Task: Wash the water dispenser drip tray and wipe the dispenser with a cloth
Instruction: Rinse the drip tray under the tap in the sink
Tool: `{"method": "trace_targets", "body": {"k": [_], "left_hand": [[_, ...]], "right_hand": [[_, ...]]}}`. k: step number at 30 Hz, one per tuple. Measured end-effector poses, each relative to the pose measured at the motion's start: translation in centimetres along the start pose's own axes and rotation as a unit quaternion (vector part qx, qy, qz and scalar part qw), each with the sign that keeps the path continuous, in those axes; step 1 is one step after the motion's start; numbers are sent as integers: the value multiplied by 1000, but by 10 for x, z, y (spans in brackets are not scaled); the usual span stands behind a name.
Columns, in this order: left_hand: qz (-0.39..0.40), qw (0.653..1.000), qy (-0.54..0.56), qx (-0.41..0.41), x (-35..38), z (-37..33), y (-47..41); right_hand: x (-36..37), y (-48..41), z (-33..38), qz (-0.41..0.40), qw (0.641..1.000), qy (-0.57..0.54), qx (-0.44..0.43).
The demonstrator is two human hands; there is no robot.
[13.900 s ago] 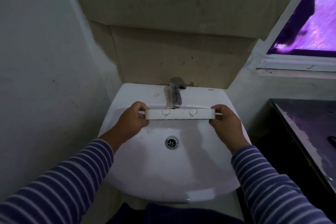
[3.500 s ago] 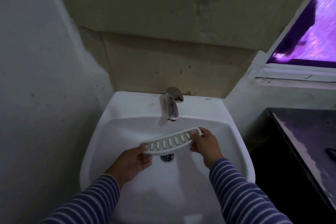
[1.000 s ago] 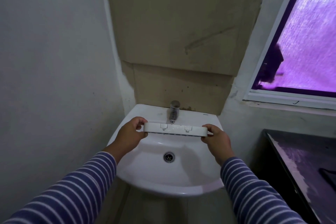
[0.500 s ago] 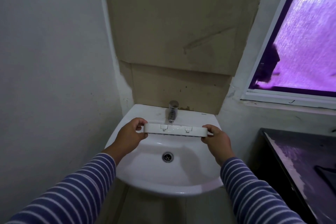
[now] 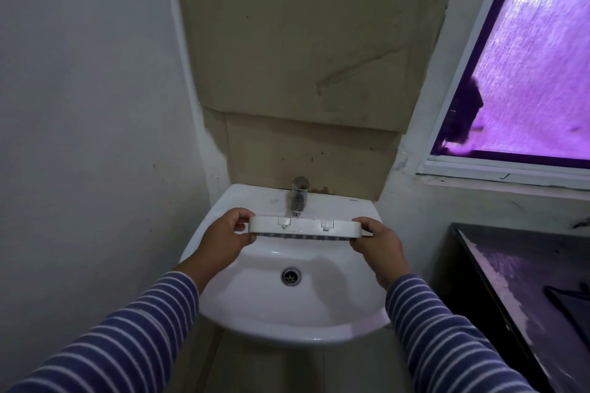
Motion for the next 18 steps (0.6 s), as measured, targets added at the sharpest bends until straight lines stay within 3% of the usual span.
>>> {"method": "trace_targets", "body": {"k": [9, 14, 18], "left_hand": [[4, 987, 156, -47, -5, -16, -14], [9, 960, 240, -146, 2, -5, -13], [44, 926, 305, -219, 6, 6, -8]], "right_hand": [[-3, -9, 24, 37, 975, -206, 77], [8, -4, 19, 8, 946, -287, 150], [14, 1, 7, -10, 937, -292, 190]]}}
Point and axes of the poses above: each hand's wrist, its own y-axis away from the middle knuckle, its own x-axis out of the palm, z = x × y, the point moved 1 cm from there along -y, towards the middle knuckle, and after that the axes turned 9 degrees about -z, right-handed, at the moved point
